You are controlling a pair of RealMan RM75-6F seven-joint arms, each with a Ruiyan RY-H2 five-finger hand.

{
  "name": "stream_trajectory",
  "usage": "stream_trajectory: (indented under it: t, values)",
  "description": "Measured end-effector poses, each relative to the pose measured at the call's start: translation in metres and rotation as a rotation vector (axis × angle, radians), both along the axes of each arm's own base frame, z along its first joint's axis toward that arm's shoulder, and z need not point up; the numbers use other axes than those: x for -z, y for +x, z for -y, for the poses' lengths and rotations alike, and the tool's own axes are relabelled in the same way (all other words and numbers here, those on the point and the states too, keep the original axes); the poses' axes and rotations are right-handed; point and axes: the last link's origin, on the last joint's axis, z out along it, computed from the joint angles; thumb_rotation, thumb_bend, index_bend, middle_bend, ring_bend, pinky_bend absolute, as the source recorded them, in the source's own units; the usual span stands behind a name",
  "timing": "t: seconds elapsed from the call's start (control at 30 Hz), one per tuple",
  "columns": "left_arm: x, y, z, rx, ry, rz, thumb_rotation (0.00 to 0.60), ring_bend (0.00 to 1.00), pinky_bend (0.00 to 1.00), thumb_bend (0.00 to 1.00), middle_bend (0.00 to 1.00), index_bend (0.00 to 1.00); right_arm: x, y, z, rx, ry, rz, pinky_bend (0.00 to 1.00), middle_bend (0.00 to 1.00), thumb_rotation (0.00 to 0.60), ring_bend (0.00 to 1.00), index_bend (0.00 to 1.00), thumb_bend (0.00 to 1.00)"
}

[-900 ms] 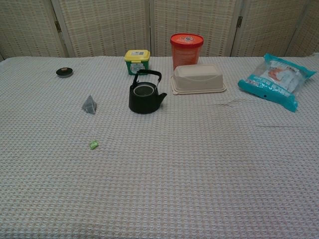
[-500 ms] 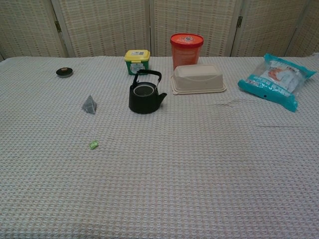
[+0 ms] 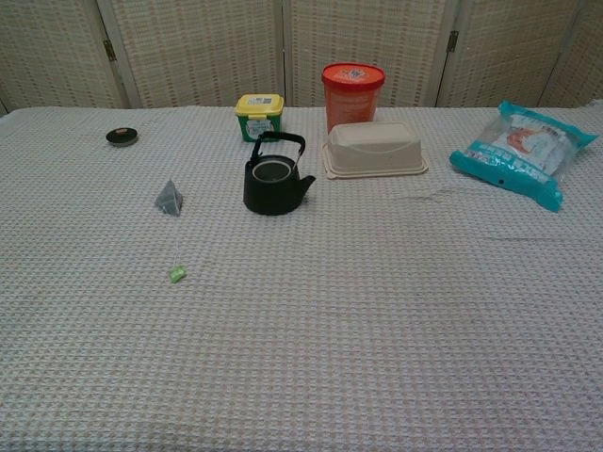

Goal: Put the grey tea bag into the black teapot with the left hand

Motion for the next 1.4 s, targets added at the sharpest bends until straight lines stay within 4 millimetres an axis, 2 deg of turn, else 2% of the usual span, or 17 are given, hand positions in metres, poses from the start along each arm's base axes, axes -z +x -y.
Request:
stream_trajectory:
  t: [0.23, 0.37, 0.53, 0.93, 1.1, 1.4]
  values:
    - [0.020, 0.029, -0.020, -0.007, -0.058, -0.086, 0.600, 1.00, 1.00, 0.10, 1.00, 0.42, -0.009, -0.001, -0.006, -0.020, -0.024, 0.035, 0.00, 0.00, 0.600, 0.00, 0.00, 0.24]
    - [0.031, 0.047, -0.043, -0.025, -0.084, -0.054, 0.600, 1.00, 1.00, 0.20, 1.00, 0.46, -0.016, -0.002, -0.009, -0.029, -0.041, 0.055, 0.00, 0.00, 0.600, 0.00, 0.00, 0.24]
    - [0.052, 0.062, -0.067, -0.019, -0.105, -0.043, 0.600, 1.00, 1.00, 0.26, 1.00, 0.51, -0.022, -0.005, -0.010, -0.028, -0.056, 0.071, 0.00, 0.00, 0.600, 0.00, 0.00, 0.24]
    - [0.098, 0.061, -0.102, -0.079, -0.160, -0.048, 0.600, 1.00, 1.00, 0.28, 1.00, 0.42, -0.021, -0.005, -0.008, -0.023, -0.064, 0.061, 0.00, 0.00, 0.600, 0.00, 0.00, 0.24]
    - [0.106, 0.062, -0.116, -0.088, -0.154, -0.060, 0.600, 1.00, 1.00, 0.36, 1.00, 0.45, -0.023, -0.004, -0.011, -0.027, -0.078, 0.062, 0.00, 0.00, 0.600, 0.00, 0.00, 0.24]
    - [0.119, 0.061, -0.123, -0.099, -0.175, -0.038, 0.600, 1.00, 1.00, 0.37, 1.00, 0.45, -0.021, -0.005, -0.010, -0.025, -0.076, 0.055, 0.00, 0.00, 0.600, 0.00, 0.00, 0.24]
